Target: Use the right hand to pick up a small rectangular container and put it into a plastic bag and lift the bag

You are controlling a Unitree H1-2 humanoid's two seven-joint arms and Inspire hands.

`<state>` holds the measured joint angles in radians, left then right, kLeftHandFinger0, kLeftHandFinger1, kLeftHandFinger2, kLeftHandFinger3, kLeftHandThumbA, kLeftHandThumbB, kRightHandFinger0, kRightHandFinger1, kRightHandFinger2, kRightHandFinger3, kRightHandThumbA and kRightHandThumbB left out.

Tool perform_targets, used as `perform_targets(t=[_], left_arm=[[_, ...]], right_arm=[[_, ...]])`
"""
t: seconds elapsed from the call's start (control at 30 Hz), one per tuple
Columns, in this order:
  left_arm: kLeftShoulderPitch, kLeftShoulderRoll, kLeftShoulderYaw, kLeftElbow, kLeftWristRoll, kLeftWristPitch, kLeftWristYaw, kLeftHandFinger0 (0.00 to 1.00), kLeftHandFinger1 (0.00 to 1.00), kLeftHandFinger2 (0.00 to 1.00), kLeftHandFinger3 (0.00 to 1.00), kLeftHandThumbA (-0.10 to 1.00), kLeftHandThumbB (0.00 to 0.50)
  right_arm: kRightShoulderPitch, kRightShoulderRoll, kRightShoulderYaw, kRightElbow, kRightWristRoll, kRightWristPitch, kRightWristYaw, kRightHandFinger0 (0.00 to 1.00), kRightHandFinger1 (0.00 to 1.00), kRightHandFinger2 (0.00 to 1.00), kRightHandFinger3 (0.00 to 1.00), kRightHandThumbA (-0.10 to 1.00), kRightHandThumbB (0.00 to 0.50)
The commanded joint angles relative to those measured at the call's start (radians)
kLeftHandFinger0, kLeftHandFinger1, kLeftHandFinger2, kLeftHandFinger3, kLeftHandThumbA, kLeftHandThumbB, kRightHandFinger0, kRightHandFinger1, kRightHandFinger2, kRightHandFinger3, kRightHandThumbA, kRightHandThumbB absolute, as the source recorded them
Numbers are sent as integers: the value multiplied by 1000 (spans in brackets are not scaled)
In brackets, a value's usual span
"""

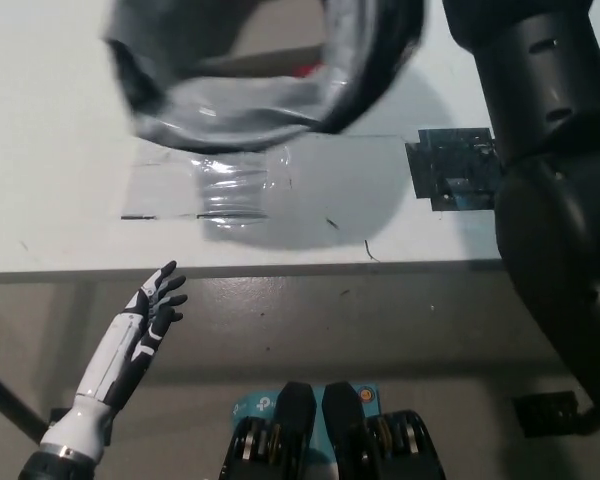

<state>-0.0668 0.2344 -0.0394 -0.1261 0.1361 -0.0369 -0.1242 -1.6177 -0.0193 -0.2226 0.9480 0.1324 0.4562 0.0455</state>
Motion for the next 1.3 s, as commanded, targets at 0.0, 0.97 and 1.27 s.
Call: perform_targets(t=[0.0,0.97,1.27], left_arm=[[-14,22,-1,-15,4,-28,-12,835,861,927,1000,1000,76],[-24,45,-29,-25,29,-30,-21,812,841,925,1000,1000,56],[-4,39,-46,-27,42,-50,-20,811,831,922,1000,1000,3]], right_arm=[[-132,-16,-15,-20,45,14,-28,0,152,757,1000,-100,144],[-172,-47,28,-81,82,14,-21,0,227,779,1000,-100,91],[-111,-17,34,-88,35,-6,-29,0,305,874,1000,-100,125]])
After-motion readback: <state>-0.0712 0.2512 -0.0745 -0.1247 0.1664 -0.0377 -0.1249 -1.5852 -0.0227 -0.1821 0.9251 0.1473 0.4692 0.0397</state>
